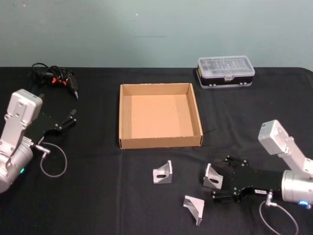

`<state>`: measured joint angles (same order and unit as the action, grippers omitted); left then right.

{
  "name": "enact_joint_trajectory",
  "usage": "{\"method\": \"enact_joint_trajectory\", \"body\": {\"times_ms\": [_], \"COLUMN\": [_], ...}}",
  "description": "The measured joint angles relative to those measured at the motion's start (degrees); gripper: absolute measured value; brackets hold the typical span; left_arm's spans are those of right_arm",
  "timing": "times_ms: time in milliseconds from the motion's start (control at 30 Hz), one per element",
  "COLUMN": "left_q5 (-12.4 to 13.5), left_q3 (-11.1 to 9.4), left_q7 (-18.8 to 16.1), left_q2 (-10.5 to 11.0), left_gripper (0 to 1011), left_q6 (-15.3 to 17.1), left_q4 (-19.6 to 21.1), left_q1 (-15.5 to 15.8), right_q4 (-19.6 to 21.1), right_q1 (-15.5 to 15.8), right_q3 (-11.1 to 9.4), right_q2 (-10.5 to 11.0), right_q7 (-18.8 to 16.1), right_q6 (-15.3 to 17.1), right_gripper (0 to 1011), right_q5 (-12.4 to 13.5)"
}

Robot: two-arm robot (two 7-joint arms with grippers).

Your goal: Use one hand to pick up the angle iron from the table and place it into the box.

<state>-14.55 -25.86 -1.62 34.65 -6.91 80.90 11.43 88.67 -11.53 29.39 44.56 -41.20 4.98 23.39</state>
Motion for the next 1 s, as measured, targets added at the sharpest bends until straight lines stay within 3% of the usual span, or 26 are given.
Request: {"method": "enact_joint_trajectory", "body": {"times_ms": [533,833,1000], "left_q5": [0.0,0.0,0.0], "left_q3": [0.0,0.0,0.0], "left_q7": [0.0,0.0,0.0], "left_q2": [0.0,0.0,0.0], "left_gripper": [1011,1011,1011], "left_q6": [0.0,0.0,0.0], "left_q4": [0.0,0.0,0.0], "left_q1": [0.0,0.0,0.0], "right_q4": [-4.3,-4.2,-4.0], "right_q1": [-2.6,-2.5,-2.4], "right_q3": [2.2,2.1,2.1], "right_q2": [-2.7,-2.6,-2.5], "right_q7": [-0.7,-0.7,-0.7], "right_q6": [0.0,0.0,0.0], "right_gripper": [1002,995,873], "right_q5": [-1.5,-1.4,-1.4]}}
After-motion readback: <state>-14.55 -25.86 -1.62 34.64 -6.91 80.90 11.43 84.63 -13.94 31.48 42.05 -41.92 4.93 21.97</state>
